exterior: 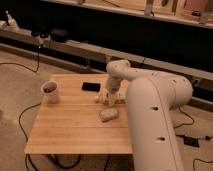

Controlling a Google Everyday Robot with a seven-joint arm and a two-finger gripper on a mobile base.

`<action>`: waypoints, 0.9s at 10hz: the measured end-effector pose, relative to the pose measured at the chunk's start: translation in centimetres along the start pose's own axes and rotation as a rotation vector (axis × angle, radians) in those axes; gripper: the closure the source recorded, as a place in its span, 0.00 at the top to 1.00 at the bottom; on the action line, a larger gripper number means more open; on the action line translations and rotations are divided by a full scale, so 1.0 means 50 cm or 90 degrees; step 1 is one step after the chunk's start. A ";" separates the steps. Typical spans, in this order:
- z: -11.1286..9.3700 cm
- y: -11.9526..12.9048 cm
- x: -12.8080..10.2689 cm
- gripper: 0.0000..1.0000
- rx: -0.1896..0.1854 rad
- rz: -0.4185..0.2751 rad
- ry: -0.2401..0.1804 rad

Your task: Stand the bottle upright

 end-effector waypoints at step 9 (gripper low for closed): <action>0.009 0.006 -0.010 0.17 -0.036 0.011 0.012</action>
